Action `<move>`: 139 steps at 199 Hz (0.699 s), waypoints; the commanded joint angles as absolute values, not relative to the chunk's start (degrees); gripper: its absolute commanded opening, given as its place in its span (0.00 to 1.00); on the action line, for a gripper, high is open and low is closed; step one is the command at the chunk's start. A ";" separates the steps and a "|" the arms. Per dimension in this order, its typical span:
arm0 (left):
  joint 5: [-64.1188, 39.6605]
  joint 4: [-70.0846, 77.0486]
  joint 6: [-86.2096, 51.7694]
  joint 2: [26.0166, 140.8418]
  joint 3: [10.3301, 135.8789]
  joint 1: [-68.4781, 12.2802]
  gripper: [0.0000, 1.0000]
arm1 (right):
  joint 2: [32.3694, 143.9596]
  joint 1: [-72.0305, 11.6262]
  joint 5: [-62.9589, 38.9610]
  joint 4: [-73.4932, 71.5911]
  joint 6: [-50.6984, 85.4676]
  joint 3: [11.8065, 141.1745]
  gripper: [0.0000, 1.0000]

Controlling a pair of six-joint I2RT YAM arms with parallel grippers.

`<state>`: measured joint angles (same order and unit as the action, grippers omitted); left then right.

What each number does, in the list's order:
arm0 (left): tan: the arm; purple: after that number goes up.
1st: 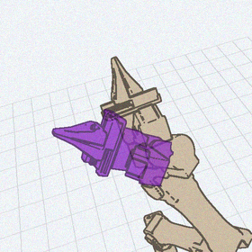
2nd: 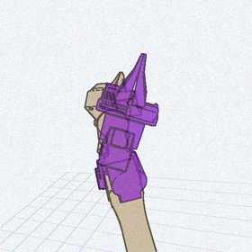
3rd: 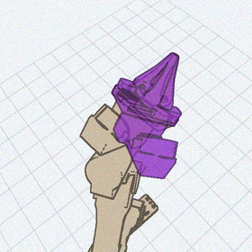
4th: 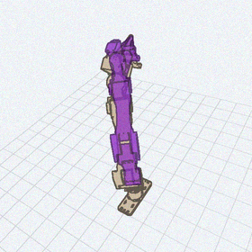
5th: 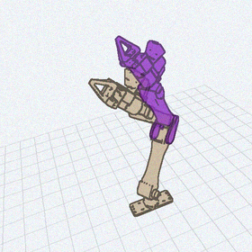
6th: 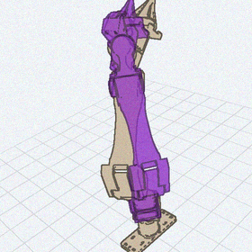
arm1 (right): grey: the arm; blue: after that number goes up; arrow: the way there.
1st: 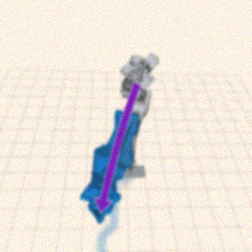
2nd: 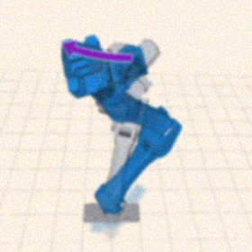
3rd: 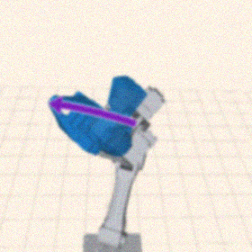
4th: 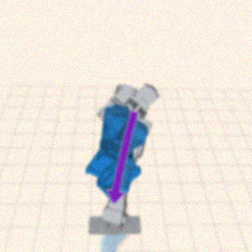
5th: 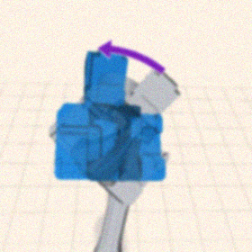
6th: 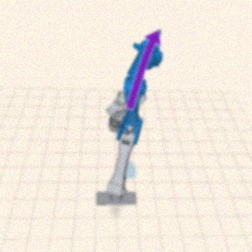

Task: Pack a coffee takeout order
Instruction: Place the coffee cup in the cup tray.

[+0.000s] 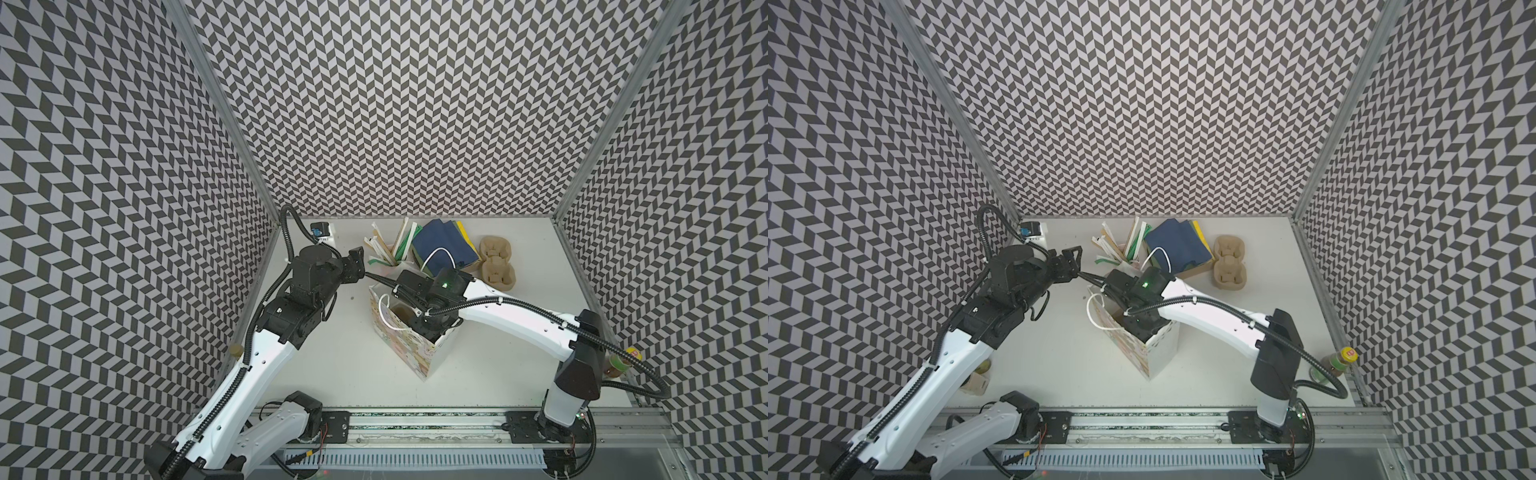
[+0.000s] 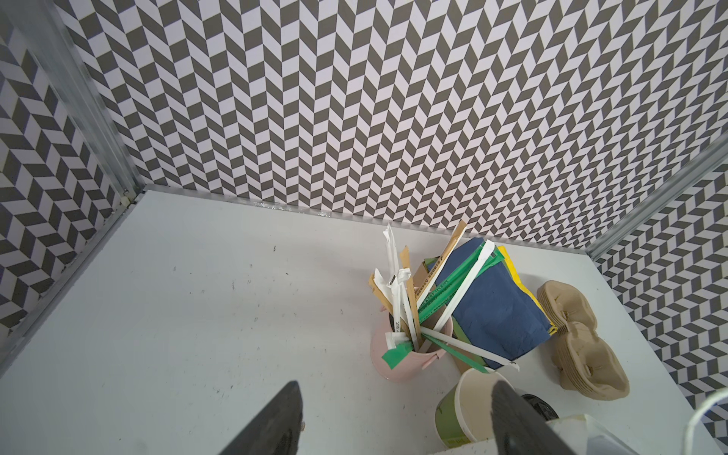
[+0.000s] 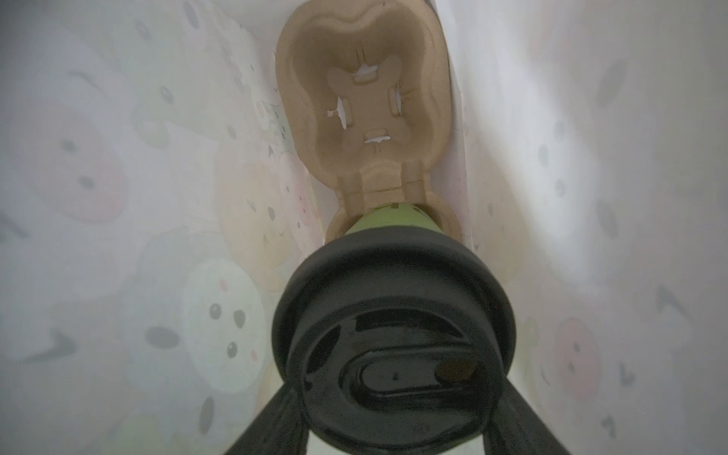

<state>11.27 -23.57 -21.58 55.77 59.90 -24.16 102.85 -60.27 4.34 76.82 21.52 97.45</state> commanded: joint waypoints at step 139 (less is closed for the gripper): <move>11.70 -22.76 -21.97 55.28 59.46 -23.61 0.76 | 108.98 -61.17 4.09 76.03 21.39 98.09 0.13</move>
